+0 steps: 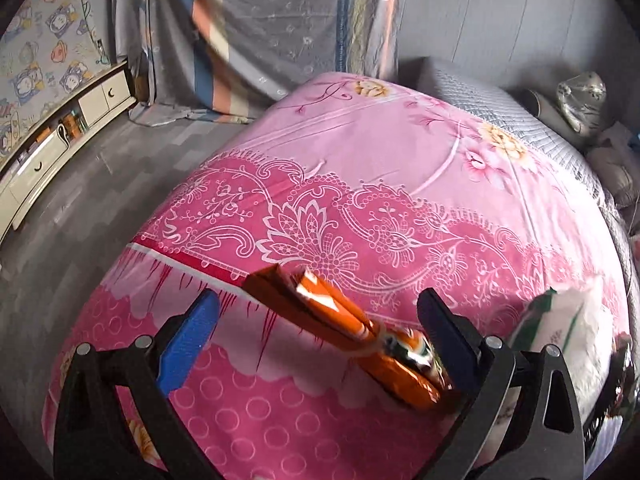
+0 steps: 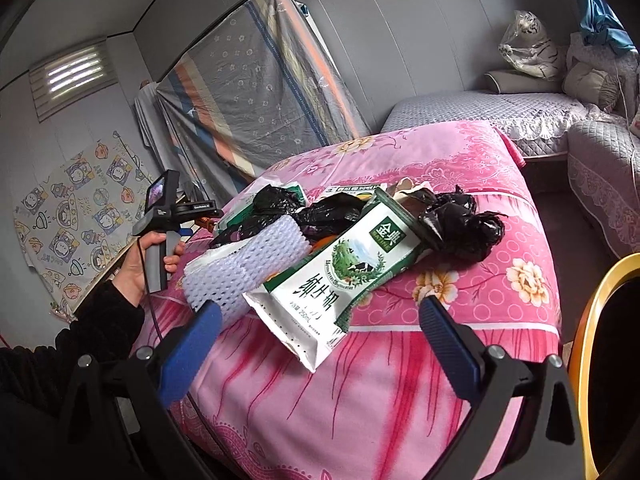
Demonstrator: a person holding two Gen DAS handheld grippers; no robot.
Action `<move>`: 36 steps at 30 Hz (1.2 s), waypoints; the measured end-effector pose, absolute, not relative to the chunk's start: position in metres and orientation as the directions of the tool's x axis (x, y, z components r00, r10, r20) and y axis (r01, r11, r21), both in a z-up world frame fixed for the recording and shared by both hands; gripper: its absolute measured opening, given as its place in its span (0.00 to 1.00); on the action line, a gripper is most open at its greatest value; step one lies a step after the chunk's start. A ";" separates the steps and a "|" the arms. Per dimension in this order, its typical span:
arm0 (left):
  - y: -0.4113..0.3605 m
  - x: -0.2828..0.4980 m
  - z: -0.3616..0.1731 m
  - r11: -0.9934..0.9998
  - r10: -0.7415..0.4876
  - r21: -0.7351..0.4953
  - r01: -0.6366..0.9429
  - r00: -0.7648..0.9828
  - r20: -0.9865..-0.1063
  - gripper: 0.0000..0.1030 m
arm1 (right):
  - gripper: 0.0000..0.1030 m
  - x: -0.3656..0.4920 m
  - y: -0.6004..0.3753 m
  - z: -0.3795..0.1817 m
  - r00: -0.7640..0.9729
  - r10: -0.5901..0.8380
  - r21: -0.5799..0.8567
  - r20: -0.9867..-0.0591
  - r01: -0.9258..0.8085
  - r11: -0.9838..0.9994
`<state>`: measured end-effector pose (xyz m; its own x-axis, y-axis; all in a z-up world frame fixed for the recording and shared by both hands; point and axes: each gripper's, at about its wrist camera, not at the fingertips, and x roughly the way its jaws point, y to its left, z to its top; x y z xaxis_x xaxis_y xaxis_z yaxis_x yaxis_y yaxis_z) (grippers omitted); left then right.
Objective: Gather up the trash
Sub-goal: 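Reach the left tool to the orange wrapper while the right tool reaches the black bag, then grasp the orange wrapper with left tool while right tool grasps black plastic bag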
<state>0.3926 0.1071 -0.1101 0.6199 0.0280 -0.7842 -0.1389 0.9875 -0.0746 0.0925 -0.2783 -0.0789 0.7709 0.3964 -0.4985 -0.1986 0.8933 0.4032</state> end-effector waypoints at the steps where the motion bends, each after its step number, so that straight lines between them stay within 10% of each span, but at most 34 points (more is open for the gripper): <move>1: 0.107 0.395 -0.111 0.988 0.029 -0.073 -0.139 0.618 -0.786 0.69 | 0.93 0.092 -0.279 -0.079 0.771 0.399 0.406 -0.497 -0.200 0.892; 4: 0.107 0.400 -0.114 0.985 0.004 -0.103 -0.141 0.606 -0.795 0.39 | 0.93 0.093 -0.282 -0.078 0.769 0.407 0.421 -0.494 -0.198 0.885; 10: 0.109 0.380 -0.096 0.980 -0.060 -0.173 -0.100 0.679 -0.732 0.18 | 0.93 0.103 -0.294 -0.073 0.718 0.521 0.547 -0.462 -0.232 0.804; 36: 0.131 0.296 -0.034 0.939 -0.286 -0.310 0.148 0.836 -0.469 0.11 | 0.93 0.145 -0.347 -0.065 0.726 0.271 0.358 -0.632 -0.038 0.933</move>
<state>0.2961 0.1307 -0.0342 0.8356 -0.2864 -0.4688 0.1478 0.9391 -0.3103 0.1454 -0.3474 -0.0648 0.7263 0.2713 -0.6315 -0.0376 0.9331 0.3577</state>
